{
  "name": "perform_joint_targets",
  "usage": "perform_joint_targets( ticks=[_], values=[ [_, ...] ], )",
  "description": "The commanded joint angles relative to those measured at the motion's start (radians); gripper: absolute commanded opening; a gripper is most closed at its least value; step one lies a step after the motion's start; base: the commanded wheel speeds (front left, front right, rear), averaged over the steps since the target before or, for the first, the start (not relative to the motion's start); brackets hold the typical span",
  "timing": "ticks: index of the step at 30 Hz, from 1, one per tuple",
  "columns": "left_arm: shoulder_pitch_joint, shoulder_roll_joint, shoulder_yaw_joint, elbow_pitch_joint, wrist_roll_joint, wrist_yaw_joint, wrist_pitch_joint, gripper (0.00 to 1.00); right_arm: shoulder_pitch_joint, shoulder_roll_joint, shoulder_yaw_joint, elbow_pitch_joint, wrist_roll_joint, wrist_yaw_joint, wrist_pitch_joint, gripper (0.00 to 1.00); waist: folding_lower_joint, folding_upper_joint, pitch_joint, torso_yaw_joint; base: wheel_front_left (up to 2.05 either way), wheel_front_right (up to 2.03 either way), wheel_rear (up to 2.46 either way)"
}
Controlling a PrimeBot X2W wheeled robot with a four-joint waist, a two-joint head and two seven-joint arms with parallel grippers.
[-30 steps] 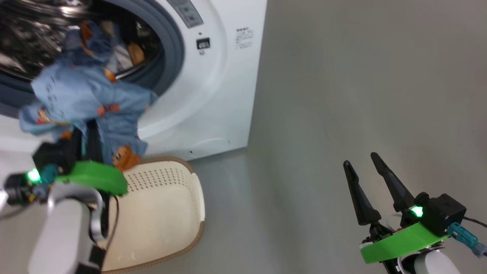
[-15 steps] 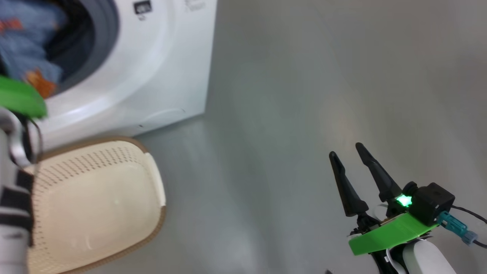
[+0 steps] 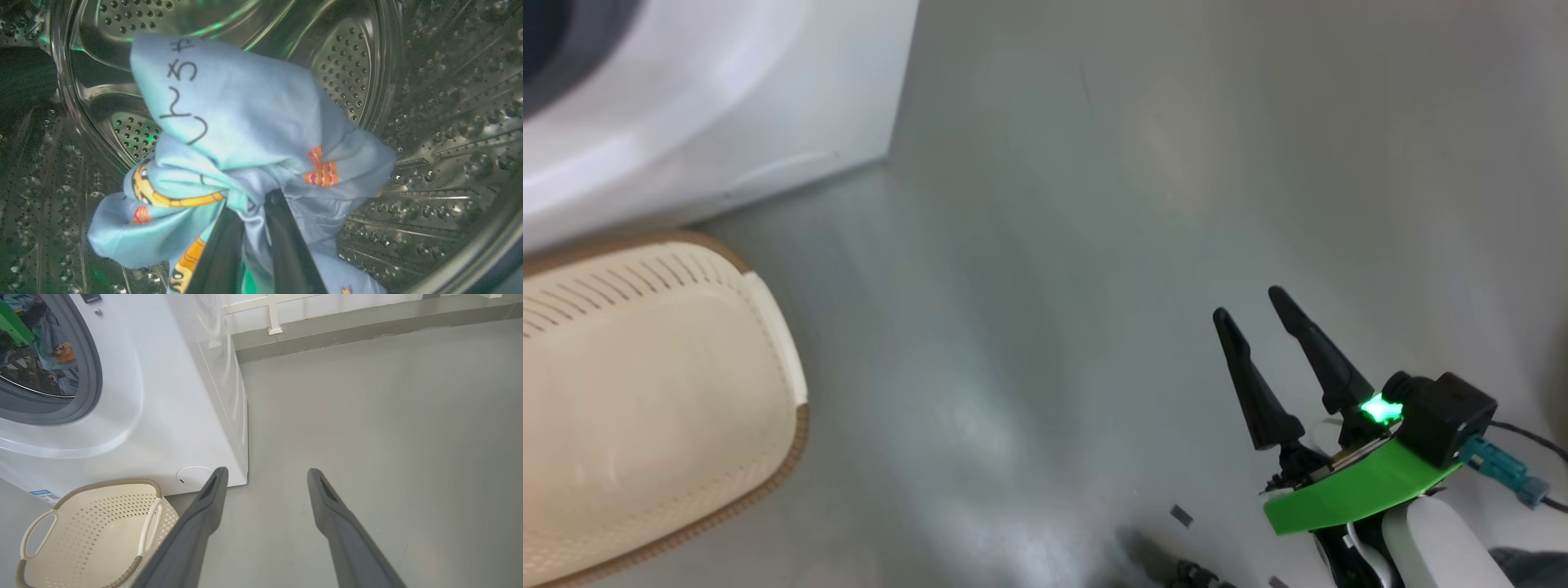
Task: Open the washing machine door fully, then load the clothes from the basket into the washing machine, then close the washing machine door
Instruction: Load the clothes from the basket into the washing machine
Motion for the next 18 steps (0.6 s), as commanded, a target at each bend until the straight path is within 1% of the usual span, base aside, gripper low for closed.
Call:
perform_joint_targets(
  ticks=[1,7,13,15,18],
  values=[
    [-0.032,0.055,0.008,-0.031,0.020,0.007,-0.006,0.00,0.002,-0.016,0.016,-0.030,0.023,0.002,-0.005,1.00,0.0000,0.0000,0.074,-0.024,0.00,0.00,0.00],
    [-0.114,0.091,-0.020,-0.050,0.061,0.028,-0.006,0.00,-0.003,-0.031,0.015,-0.066,0.046,0.002,-0.005,1.00,0.0000,0.0000,0.137,-0.037,0.00,0.00,0.00],
    [-0.162,0.124,-0.051,-0.053,0.094,0.041,-0.006,0.00,0.010,-0.034,0.012,-0.078,0.053,0.002,-0.005,1.00,0.0000,0.0000,0.166,-0.046,0.00,0.00,0.00],
    [-0.174,0.133,-0.068,-0.041,0.106,0.038,-0.006,0.00,0.015,-0.030,0.012,-0.078,0.059,0.002,-0.005,1.00,0.0000,0.0000,0.172,-0.052,0.00,0.00,0.00],
    [-0.185,0.136,-0.073,0.004,0.108,0.052,-0.006,0.00,0.026,-0.036,0.021,-0.064,0.054,0.002,-0.005,1.00,0.0000,0.0000,0.166,-0.054,0.00,0.00,0.00]
  ],
)
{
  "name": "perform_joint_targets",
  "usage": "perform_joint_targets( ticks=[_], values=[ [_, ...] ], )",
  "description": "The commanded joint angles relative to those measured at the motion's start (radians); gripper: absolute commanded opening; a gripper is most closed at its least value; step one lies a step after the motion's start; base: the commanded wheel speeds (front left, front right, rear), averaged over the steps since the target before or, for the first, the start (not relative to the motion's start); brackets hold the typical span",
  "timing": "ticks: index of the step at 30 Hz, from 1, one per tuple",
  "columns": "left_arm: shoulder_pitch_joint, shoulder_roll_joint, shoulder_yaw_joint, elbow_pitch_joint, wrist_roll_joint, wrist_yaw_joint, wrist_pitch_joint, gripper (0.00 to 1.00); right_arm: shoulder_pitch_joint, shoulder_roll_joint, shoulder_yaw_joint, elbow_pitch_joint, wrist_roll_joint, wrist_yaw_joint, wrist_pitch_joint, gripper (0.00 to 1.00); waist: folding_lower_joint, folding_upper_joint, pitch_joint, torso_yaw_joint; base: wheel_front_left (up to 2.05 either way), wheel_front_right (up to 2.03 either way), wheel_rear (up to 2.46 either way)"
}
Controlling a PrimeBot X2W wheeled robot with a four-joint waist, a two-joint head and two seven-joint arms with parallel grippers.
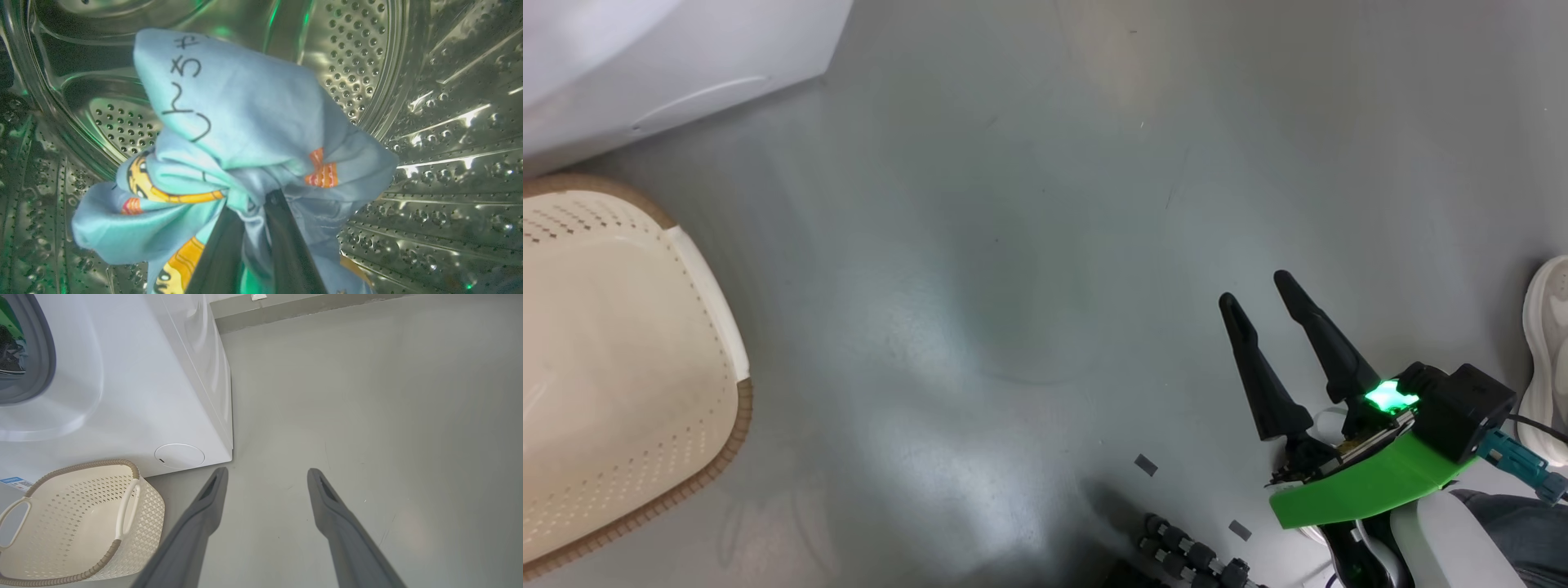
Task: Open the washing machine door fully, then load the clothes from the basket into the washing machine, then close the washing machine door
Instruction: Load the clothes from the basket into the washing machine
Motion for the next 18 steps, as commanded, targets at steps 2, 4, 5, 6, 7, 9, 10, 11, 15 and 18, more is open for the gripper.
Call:
perform_joint_targets(
  ticks=[2,4,5,6,7,9,10,11,15,18],
  values=[
    [-0.025,0.044,-0.003,0.041,0.009,0.013,-0.005,0.00,0.039,-0.024,0.020,-0.008,0.002,0.002,-0.005,1.00,0.0000,0.0000,-0.005,-0.007,0.00,0.00,0.00],
    [-0.031,0.044,-0.007,0.064,0.009,0.011,-0.005,0.07,0.041,-0.023,0.017,-0.007,0.003,0.002,-0.005,1.00,0.0000,0.0000,-0.007,-0.009,0.00,0.00,0.00],
    [-0.036,0.042,-0.006,0.094,0.006,0.013,-0.001,0.21,0.043,-0.022,0.013,-0.006,0.004,0.002,-0.005,1.00,0.0000,0.0000,-0.011,-0.010,0.00,0.00,0.00],
    [-0.039,0.038,-0.008,0.124,0.002,0.009,0.007,0.35,0.046,-0.022,0.011,-0.004,0.004,0.002,-0.005,1.00,0.0000,0.0000,-0.017,-0.008,0.00,0.00,0.00],
    [-0.043,0.034,-0.010,0.152,0.000,0.006,0.016,0.48,0.051,-0.022,0.008,-0.002,0.002,0.002,-0.005,1.00,0.0000,0.0000,-0.024,-0.006,0.00,0.00,0.00],
    [-0.063,0.026,-0.006,0.195,-0.008,0.016,0.035,1.00,0.059,-0.023,0.004,-0.001,0.001,0.002,-0.005,1.00,0.0000,0.0000,-0.030,0.000,0.00,0.00,0.00],
    [-0.073,0.019,-0.005,0.213,-0.012,0.017,0.043,1.00,0.060,-0.023,0.001,-0.002,0.000,0.002,-0.005,1.00,0.0000,0.0000,-0.031,0.004,0.00,0.00,0.00],
    [-0.081,0.013,-0.007,0.233,-0.013,0.022,0.056,1.00,0.062,-0.023,-0.002,-0.002,0.000,0.002,-0.005,1.00,0.0000,0.0000,-0.034,0.008,0.00,0.00,0.00],
    [-0.113,-0.011,-0.009,0.296,-0.021,0.042,0.100,1.00,0.063,-0.023,-0.012,-0.005,-0.001,0.002,-0.005,1.00,0.0000,0.0000,-0.044,0.019,0.00,0.00,0.00],
    [-0.124,-0.034,-0.014,0.336,-0.028,0.058,0.106,1.00,0.070,-0.024,-0.023,0.000,-0.006,0.002,-0.005,1.00,0.0000,0.0000,-0.062,0.033,0.00,0.00,0.00]
  ],
)
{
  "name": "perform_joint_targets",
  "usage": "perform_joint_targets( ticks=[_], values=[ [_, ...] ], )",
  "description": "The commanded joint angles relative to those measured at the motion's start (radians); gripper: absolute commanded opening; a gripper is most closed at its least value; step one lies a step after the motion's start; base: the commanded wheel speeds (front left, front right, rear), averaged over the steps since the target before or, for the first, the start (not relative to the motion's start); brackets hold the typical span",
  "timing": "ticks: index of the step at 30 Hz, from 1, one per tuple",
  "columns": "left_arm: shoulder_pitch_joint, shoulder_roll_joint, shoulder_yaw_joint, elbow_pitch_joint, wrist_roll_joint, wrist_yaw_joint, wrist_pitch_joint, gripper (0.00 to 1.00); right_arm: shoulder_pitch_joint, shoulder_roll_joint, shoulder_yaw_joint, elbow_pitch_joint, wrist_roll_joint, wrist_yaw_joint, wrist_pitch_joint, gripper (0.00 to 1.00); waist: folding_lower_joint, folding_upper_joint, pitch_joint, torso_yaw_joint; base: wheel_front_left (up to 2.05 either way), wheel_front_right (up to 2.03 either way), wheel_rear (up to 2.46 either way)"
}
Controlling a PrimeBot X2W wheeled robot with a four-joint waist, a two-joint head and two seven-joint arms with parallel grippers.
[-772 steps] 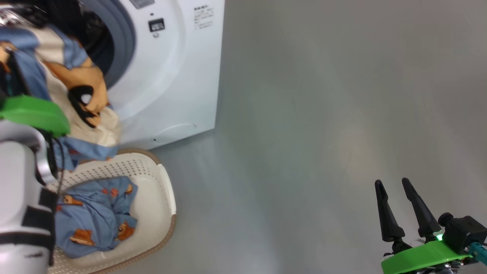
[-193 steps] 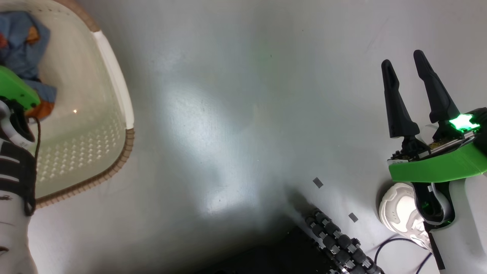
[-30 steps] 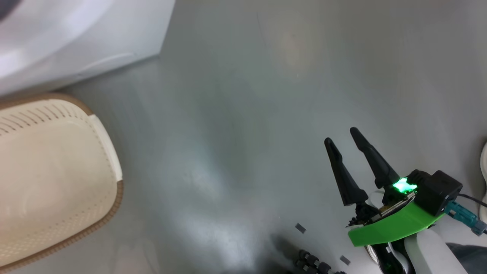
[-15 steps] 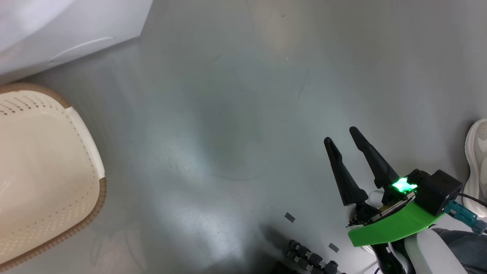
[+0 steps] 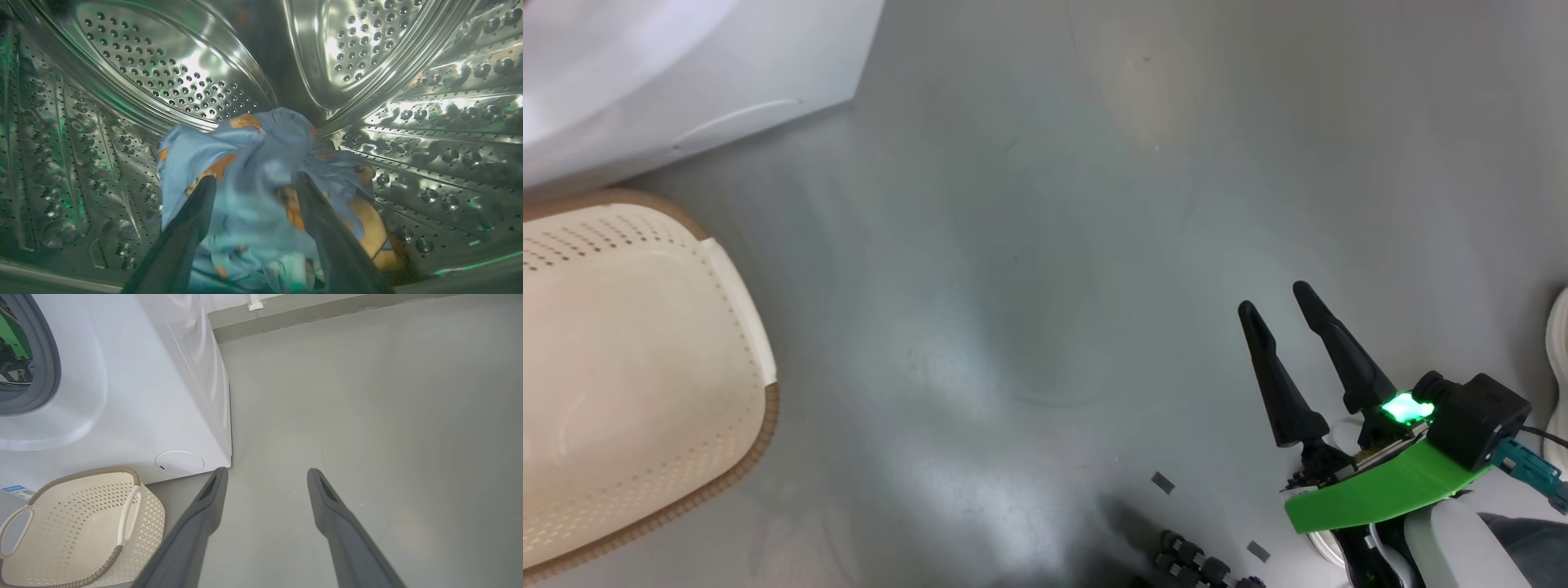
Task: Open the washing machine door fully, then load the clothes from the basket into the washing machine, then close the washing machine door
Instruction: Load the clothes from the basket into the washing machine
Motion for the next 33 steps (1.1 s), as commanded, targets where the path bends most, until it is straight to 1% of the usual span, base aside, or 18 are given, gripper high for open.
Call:
perform_joint_targets(
  ticks=[1,8,14,18,21,24,27,28,33],
  values=[
    [-0.016,0.023,0.001,-0.011,-0.011,0.013,-0.009,1.00,0.043,-0.023,0.008,-0.013,-0.005,0.002,-0.005,1.00,0.0000,-0.0001,-0.015,0.013,0.00,0.00,0.00],
    [0.011,-0.025,0.017,0.031,-0.047,0.054,-0.059,1.00,0.048,-0.031,0.002,-0.014,-0.013,0.002,-0.005,1.00,0.0000,-0.0001,-0.067,0.050,0.00,0.00,0.00],
    [0.039,-0.074,0.014,0.057,-0.066,0.068,-0.087,1.00,0.047,-0.037,-0.007,-0.016,-0.019,0.002,-0.005,1.00,0.0000,-0.0001,-0.095,0.089,0.00,0.00,0.00],
    [0.065,-0.100,0.012,0.062,-0.079,0.066,-0.100,1.00,0.041,-0.037,-0.013,-0.013,-0.022,0.002,-0.005,1.00,0.0000,-0.0001,-0.115,0.113,0.00,0.00,0.00],
    [0.091,-0.129,0.019,0.052,-0.098,0.068,-0.108,1.00,0.039,-0.034,-0.013,-0.010,-0.026,0.002,-0.005,1.00,0.0000,-0.0001,-0.138,0.133,0.00,0.00,0.00],
    [0.126,-0.153,0.025,0.033,-0.116,0.061,-0.111,1.00,0.039,-0.028,-0.015,-0.007,-0.030,0.002,-0.005,1.00,0.0000,-0.0001,-0.166,0.154,0.00,0.00,0.00],
    [0.174,-0.176,0.026,-0.002,-0.127,0.054,-0.113,1.00,0.041,-0.023,-0.021,-0.002,-0.036,0.002,-0.005,1.00,0.0000,-0.0001,-0.199,0.174,0.00,0.00,0.00],
    [0.174,-0.176,0.026,-0.002,-0.127,0.054,-0.113,1.00,0.041,-0.023,-0.021,-0.002,-0.036,0.002,-0.005,1.00,0.0000,-0.0001,-0.199,0.174,0.00,0.00,0.00],
    [0.280,-0.203,0.034,-0.092,-0.148,0.041,-0.113,1.00,0.041,-0.020,-0.032,0.005,-0.054,0.002,-0.005,1.00,0.0000,-0.0001,-0.256,0.198,0.00,0.00,0.00]
  ],
)
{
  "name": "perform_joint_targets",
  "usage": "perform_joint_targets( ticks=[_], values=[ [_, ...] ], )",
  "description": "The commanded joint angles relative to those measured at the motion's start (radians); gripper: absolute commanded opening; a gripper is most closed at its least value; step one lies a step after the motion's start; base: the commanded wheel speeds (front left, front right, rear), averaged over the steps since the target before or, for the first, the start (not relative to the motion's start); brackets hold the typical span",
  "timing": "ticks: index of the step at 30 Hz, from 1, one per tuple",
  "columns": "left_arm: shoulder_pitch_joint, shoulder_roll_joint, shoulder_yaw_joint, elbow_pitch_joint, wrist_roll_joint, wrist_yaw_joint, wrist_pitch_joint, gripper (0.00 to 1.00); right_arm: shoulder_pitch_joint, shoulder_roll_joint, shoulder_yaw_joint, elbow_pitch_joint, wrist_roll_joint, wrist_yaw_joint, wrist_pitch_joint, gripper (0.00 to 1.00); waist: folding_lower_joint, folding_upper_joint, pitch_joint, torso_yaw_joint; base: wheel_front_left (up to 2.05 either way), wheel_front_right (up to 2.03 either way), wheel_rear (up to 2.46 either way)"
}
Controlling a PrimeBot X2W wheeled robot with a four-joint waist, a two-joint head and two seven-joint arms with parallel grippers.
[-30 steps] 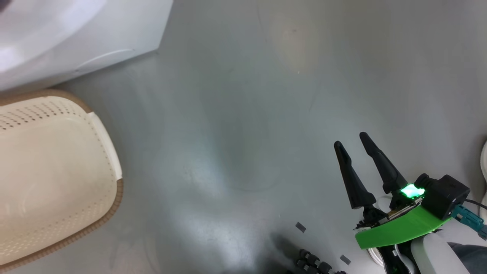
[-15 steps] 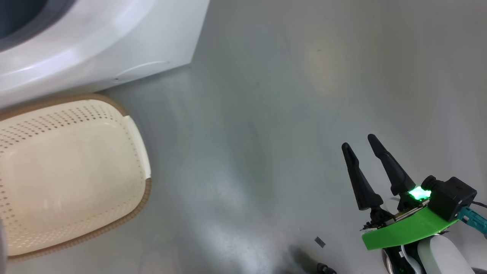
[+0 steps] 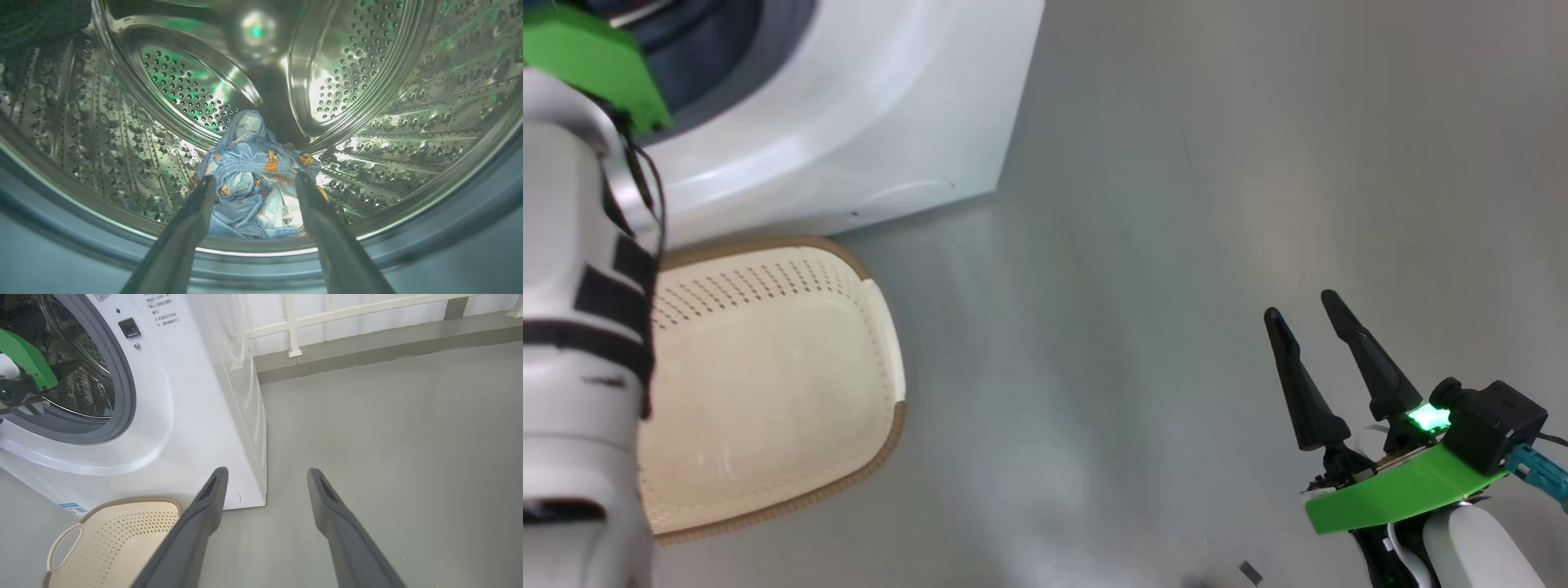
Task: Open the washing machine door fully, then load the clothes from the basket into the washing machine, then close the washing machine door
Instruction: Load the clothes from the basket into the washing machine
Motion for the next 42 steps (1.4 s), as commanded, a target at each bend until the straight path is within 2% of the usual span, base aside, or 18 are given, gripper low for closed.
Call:
perform_joint_targets(
  ticks=[1,23,29,33,42],
  values=[
    [0.029,0.028,0.015,-0.038,-0.012,-0.002,-0.006,1.00,0.023,-0.010,0.011,-0.018,-0.013,0.002,-0.005,1.00,0.0000,0.0000,-0.048,0.031,0.00,0.00,0.00],
    [0.635,-0.085,-0.001,-0.519,-0.048,-0.060,-0.006,1.00,0.074,-0.017,-0.103,-0.015,-0.084,0.002,-0.005,1.00,0.0000,0.0000,-0.243,0.126,0.00,0.00,0.00],
    [0.805,-0.096,-0.033,-0.648,-0.057,-0.062,-0.006,1.00,0.092,-0.027,-0.113,-0.015,-0.103,0.002,-0.005,1.00,0.0000,0.0000,-0.285,0.160,0.00,0.00,0.00],
    [0.896,-0.098,-0.036,-0.724,-0.066,-0.049,-0.006,1.00,0.105,-0.035,-0.122,-0.018,-0.113,0.002,-0.005,1.00,0.0000,0.0000,-0.310,0.185,0.00,0.00,0.00],
    [1.033,-0.099,-0.045,-0.842,-0.030,-0.035,-0.006,1.00,0.122,-0.044,-0.134,-0.022,-0.126,0.002,-0.005,1.00,0.0000,0.0000,-0.352,0.216,0.00,0.00,0.00]
  ],
)
